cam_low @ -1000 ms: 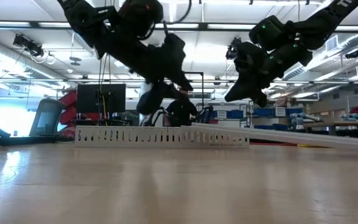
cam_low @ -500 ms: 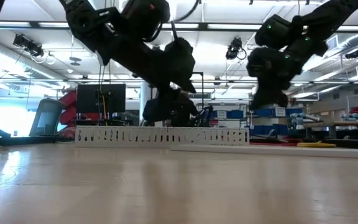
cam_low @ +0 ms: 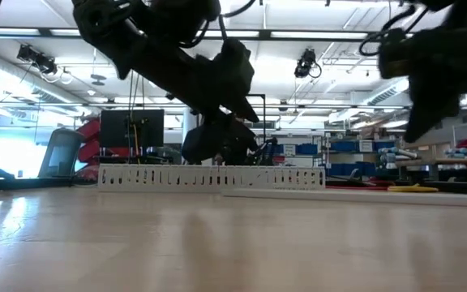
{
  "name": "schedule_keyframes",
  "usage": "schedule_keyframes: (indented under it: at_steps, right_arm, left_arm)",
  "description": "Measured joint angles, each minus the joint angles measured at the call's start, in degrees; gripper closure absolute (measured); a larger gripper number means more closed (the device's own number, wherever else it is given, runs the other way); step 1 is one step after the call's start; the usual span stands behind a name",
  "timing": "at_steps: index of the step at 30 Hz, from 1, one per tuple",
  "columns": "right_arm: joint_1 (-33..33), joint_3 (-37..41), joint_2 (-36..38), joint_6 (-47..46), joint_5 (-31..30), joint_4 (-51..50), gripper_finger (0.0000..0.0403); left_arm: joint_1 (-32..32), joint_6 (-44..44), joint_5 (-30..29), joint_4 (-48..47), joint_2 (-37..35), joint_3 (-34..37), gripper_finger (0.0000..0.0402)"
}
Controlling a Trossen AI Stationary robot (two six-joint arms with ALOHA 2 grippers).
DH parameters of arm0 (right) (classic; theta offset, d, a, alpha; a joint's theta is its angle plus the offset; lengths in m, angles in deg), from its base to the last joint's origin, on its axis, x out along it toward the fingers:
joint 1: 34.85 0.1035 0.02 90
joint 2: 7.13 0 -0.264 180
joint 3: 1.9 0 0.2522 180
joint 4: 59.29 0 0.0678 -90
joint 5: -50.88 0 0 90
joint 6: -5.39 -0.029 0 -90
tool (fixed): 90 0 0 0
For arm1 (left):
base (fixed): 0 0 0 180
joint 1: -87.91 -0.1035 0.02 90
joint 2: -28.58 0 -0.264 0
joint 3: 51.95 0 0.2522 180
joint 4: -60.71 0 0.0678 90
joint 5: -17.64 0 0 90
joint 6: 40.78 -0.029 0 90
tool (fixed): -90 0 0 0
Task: Ziptie cables
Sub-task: Close the white cable duct
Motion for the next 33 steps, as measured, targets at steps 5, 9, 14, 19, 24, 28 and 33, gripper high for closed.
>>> schedule_keyframes:
  at_steps: [5, 9, 14, 19, 24, 28, 33]
  right_arm:
    - [12.0, 0.0, -1.2, -12.7, -6.3, -0.3, 0.0403]
    - [19.3, 0.0, -3.4, -20.3, -12.3, 0.1, 0.0403]
    - [22.9, 0.0, -8.0, -24.3, -15.5, 2.1, 0.0403]
    - [22.6, 0.0, -13.4, -23.2, -15.3, 6.3, 0.0401]
    - [21.8, 0.0, -17.5, -17.8, -10.0, 14.6, 0.0389]
    - [20.7, 0.0, -20.2, -15.2, -8.9, 16.1, 0.037]
    - [18.5, 0.0, -20.7, -11.6, -8.4, 15.8, 0.0349]
  left_arm:
    - [3.4, 2.4, 6.4, -0.7, 0.0, 0.0, 0.0259]
    - [4.8, 5.0, 9.0, -2.9, 0.0, 0.0, 0.0259]
    - [6.1, 9.1, 9.0, -4.2, 0.0, 0.0, 0.0259]
    - [7.8, 10.3, 9.0, -4.4, 0.0, 0.0, 0.0259]
    - [9.1, 11.5, 9.0, -4.4, 0.0, 0.0, 0.0259]
    - [9.1, 13.1, 9.0, -4.5, 0.0, 0.0, 0.0259]
    - [9.2, 13.2, 8.9, -4.5, 0.0, 0.0, 0.0259]
